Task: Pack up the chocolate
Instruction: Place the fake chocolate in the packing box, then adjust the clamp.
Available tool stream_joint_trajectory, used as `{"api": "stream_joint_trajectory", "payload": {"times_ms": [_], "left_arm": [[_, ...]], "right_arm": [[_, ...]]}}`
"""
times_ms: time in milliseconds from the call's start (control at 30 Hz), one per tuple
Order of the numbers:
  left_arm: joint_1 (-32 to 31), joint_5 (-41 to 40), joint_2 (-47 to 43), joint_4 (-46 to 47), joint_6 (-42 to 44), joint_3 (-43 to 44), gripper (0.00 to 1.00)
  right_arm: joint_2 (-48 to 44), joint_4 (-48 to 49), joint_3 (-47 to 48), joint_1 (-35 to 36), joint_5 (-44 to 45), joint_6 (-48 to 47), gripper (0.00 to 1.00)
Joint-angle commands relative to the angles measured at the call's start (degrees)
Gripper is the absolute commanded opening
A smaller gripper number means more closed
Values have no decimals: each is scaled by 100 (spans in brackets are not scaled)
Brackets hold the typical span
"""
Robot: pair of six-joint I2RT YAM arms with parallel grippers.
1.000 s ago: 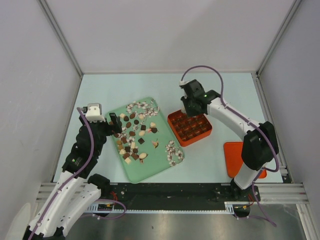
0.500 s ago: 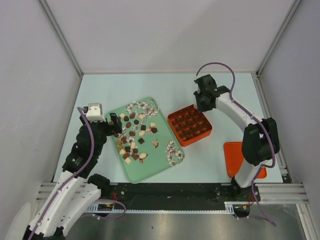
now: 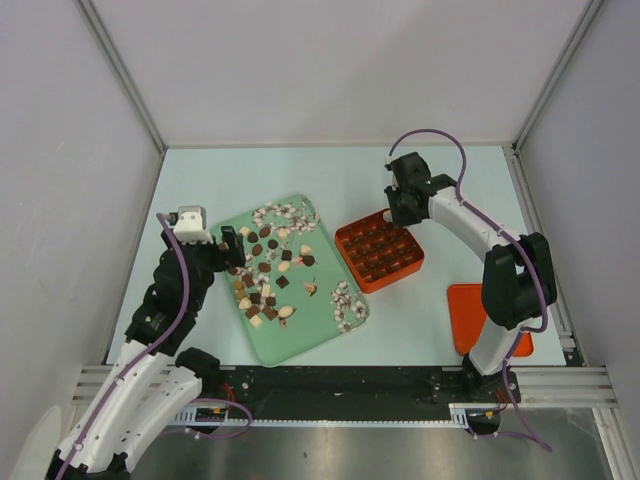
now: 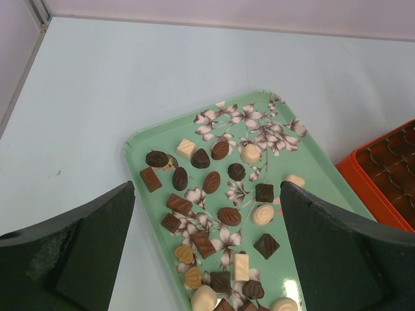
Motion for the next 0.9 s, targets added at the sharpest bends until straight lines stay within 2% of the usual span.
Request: {"api": "stream_joint_trajectory", "payload": {"times_ms": [0,233,400,600,867], "left_arm": [[31,63,20,55,97,-9,98],[39,71,12,55,105,-9,98],[31,71,20,55,105,-18,98],[39,71,3,55,105,-18,98],[30,80,-23,55,105,-18,98]], "right_arm": [[85,126,-43,20,-73,-14,21],[94,126,-70,46,-73,-31,24],[120,161,-79,29,-29,-14,34],[50,178,-96,29,-12,21,41],[-46,152,-114,37,15,30,42]]}}
